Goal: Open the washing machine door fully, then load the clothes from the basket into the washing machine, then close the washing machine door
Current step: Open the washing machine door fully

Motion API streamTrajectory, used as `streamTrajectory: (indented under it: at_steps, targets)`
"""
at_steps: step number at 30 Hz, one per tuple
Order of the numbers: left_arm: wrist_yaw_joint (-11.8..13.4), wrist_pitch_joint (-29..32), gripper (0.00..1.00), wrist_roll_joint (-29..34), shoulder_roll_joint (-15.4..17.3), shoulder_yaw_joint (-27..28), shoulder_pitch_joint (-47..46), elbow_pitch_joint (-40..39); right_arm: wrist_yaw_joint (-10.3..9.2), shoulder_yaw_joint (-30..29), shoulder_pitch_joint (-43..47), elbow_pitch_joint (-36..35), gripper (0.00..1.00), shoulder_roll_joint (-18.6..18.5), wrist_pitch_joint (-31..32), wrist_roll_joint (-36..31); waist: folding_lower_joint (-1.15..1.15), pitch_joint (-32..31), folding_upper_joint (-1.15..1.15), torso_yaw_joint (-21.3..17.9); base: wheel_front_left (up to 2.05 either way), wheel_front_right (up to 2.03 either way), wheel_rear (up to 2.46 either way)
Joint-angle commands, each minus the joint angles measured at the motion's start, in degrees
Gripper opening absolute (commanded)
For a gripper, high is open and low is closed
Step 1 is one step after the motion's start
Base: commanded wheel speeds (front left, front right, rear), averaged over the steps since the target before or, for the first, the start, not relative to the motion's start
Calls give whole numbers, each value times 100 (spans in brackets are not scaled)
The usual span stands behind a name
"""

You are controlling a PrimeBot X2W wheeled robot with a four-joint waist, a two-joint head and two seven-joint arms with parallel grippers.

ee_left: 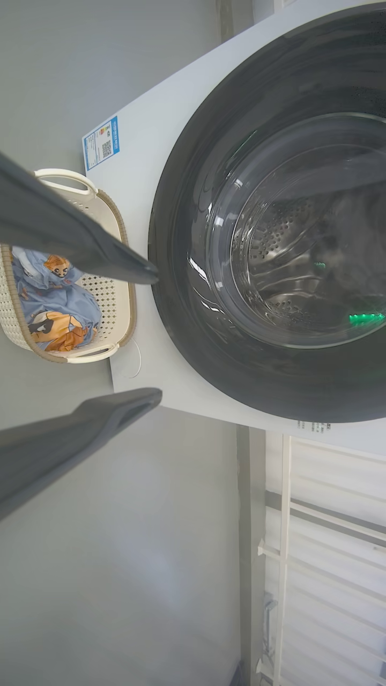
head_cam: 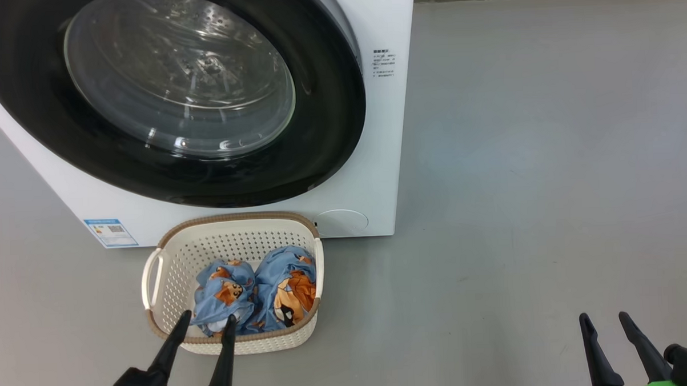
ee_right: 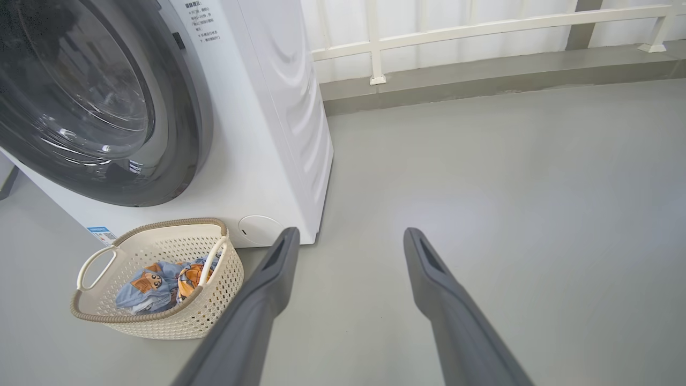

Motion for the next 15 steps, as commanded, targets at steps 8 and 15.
streamTrajectory:
  at_steps: [8, 15]
  targets:
    - [95, -37, 100, -145, 53, 125, -186, -189, -6, 317, -646, -249, 0, -45, -74, 232, 0, 46, 0, -56, 0, 0, 0]
    - [153, -37, 100, -267, 53, -41, -255, -215, -6, 544, -1461, -249, 0, -15, -74, 767, 0, 176, 0, -19, 0, 0, 0]
